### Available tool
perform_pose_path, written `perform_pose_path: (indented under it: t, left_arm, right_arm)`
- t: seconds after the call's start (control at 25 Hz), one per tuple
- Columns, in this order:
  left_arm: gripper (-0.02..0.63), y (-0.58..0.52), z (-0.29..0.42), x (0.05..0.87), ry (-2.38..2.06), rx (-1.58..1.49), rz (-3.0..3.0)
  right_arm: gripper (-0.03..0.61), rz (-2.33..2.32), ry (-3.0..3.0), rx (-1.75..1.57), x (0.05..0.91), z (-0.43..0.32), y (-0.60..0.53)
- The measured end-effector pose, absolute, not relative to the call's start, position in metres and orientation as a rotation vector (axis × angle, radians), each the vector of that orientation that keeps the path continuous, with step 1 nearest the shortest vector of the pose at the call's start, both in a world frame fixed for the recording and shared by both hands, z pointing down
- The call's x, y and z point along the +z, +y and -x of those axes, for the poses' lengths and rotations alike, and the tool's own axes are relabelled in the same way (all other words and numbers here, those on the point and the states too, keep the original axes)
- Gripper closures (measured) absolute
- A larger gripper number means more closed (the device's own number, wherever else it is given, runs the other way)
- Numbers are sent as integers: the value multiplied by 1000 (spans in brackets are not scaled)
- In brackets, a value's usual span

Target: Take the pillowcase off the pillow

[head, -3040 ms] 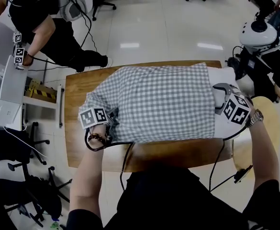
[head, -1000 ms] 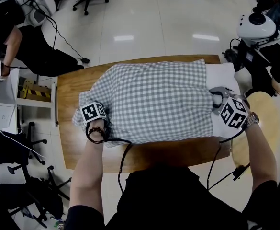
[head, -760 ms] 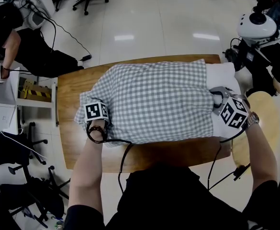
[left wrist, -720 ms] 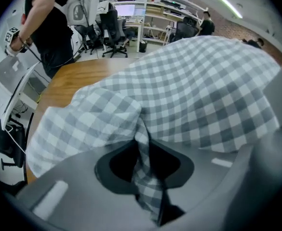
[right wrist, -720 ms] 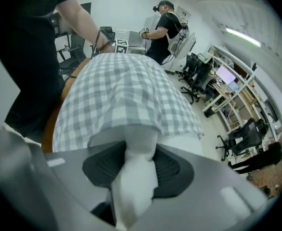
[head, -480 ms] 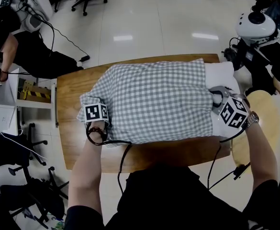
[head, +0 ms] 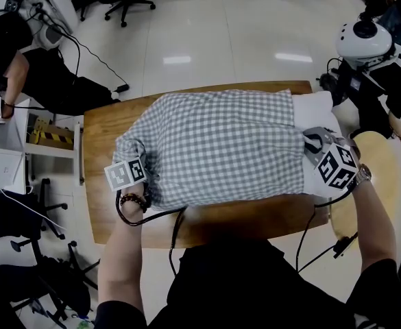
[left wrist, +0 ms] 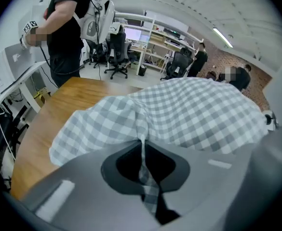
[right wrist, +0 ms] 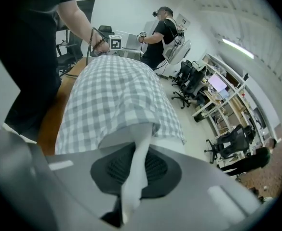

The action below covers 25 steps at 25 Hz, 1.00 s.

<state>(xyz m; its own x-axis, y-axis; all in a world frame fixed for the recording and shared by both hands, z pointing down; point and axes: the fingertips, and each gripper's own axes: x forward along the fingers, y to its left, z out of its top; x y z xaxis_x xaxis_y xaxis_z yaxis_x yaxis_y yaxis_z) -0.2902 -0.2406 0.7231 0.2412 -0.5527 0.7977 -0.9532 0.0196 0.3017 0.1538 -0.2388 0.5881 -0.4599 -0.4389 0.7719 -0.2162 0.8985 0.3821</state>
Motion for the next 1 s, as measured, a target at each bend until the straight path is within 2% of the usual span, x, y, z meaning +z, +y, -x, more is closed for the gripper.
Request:
perform_pose_path:
  t: [1.0]
  left_arm:
    - [606,-187,366,624,-1720,203,-1606]
  right_arm:
    - [565,-652,-2019,-492,519,-199,-201]
